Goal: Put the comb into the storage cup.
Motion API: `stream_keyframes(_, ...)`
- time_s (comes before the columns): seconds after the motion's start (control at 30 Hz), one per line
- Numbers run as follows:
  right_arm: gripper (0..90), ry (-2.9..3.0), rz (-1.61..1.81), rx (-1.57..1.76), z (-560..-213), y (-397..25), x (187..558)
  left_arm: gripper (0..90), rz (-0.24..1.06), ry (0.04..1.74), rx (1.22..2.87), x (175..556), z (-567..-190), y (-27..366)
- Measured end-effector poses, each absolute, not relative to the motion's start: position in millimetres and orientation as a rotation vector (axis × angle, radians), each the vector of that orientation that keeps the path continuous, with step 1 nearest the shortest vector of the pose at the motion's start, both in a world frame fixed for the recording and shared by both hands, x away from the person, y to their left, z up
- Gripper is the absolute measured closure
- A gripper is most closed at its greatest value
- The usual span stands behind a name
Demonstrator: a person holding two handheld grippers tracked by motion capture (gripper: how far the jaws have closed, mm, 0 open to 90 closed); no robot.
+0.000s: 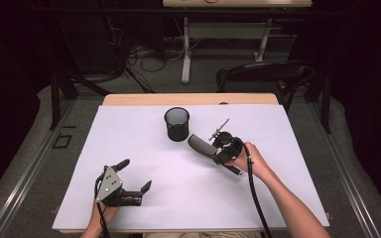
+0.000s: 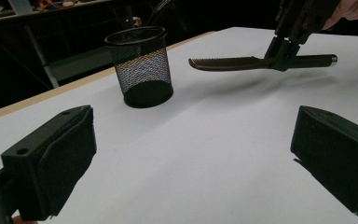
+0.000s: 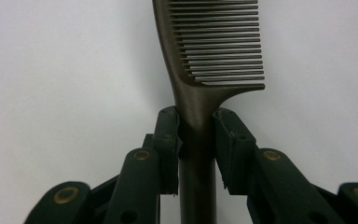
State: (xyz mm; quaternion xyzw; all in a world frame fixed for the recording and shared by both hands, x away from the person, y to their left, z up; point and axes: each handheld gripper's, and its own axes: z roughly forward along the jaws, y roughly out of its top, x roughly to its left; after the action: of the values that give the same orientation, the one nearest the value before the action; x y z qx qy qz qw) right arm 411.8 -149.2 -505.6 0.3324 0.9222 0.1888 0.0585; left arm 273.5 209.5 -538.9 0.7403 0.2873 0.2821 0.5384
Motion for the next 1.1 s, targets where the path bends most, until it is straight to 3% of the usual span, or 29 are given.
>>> stream_keyframes(1.1,72.0,2.616,0.885,1.039,-492.4,-191.8,395.4,0.1,0.673,0.683,1.761,273.5,-538.9,209.5)
